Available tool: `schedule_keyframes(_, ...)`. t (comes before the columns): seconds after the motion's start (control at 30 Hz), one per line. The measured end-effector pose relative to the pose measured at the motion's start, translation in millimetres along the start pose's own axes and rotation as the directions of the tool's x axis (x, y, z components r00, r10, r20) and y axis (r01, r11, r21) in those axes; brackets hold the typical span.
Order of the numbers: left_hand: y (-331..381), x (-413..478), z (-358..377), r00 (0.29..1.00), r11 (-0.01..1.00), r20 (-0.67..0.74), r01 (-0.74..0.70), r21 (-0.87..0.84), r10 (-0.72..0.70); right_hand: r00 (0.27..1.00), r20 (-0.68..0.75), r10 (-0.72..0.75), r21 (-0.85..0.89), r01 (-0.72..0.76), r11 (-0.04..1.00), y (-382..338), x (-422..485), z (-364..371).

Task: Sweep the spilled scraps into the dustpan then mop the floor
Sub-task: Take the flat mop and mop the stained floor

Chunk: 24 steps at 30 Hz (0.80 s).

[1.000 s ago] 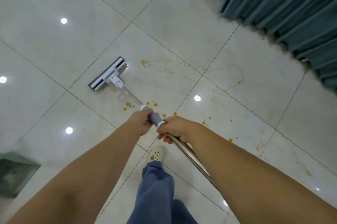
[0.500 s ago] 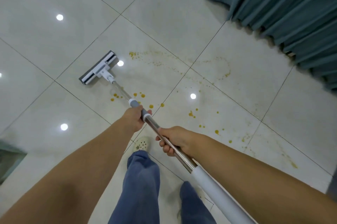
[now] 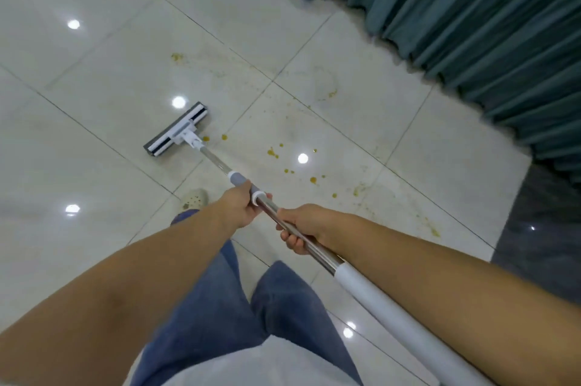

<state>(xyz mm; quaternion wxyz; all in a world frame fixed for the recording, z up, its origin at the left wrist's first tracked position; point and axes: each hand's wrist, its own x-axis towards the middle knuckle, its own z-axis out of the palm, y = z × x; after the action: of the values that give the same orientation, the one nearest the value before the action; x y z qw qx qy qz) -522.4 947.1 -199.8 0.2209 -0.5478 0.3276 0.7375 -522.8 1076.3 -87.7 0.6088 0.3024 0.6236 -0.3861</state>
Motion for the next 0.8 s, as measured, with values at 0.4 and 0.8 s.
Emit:
schedule_keyframes(0.4,-31,-30,-1,0.994,0.982,0.087,0.08,-0.171,-0.065,0.999,-0.026,-0.031,-0.161,0.027,0.987,27,-13,-6)
schedule_keyframes(0.8,161,28,-63,0.996,0.947,0.044,-0.065,-0.316,0.083,0.996,0.063,-0.068,0.04,0.066,0.997,-159,50,101)
